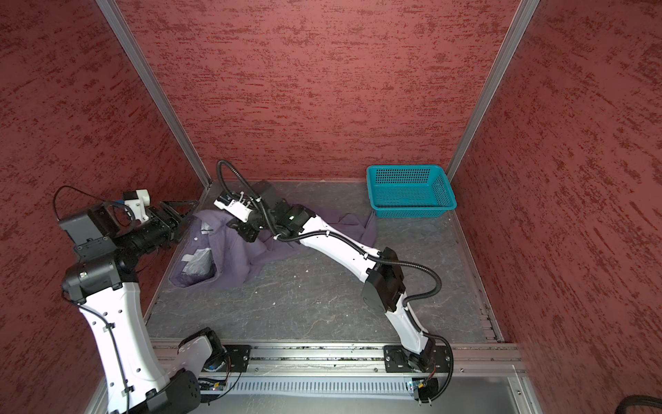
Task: Fold and stack the trousers
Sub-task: Flatten out the trousers at the center of the table.
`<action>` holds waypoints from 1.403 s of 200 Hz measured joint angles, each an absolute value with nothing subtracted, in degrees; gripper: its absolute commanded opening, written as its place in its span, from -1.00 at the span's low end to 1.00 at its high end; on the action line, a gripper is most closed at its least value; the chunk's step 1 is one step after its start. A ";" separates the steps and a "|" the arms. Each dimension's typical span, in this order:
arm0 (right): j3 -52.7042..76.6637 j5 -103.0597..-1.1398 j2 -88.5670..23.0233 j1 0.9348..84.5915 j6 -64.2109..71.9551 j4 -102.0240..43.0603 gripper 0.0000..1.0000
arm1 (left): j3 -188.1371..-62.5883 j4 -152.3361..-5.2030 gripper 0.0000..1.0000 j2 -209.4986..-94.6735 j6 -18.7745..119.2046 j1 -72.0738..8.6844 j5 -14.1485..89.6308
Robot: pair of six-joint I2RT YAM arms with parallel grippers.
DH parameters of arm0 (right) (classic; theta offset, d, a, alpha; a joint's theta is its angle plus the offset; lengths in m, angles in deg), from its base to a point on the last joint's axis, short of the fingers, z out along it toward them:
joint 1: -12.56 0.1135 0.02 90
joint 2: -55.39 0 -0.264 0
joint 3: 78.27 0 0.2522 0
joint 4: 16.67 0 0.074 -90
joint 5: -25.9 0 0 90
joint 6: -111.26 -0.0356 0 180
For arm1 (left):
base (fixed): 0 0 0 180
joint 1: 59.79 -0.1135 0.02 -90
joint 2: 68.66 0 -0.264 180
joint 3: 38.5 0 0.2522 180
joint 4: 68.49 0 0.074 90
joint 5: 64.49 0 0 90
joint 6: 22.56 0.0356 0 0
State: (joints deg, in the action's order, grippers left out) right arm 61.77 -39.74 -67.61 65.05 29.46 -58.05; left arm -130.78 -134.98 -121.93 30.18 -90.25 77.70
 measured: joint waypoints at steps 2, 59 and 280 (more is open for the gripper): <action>61.77 -39.35 -67.56 64.61 29.16 -58.14 -1.00 | -130.76 -134.98 0.17 -121.85 30.33 -90.21 77.70; 61.77 -27.85 -67.06 59.00 20.55 -58.46 -1.00 | -126.41 -136.01 0.49 -120.73 32.19 -86.91 76.17; 63.58 -15.24 -66.30 59.04 12.98 -58.90 -1.00 | -139.35 -145.19 -0.89 -131.99 42.77 -43.17 28.89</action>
State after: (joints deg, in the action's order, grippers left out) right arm 63.58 -15.24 -66.30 59.04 12.98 -58.90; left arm -139.35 -145.19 -131.99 42.77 -43.17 28.89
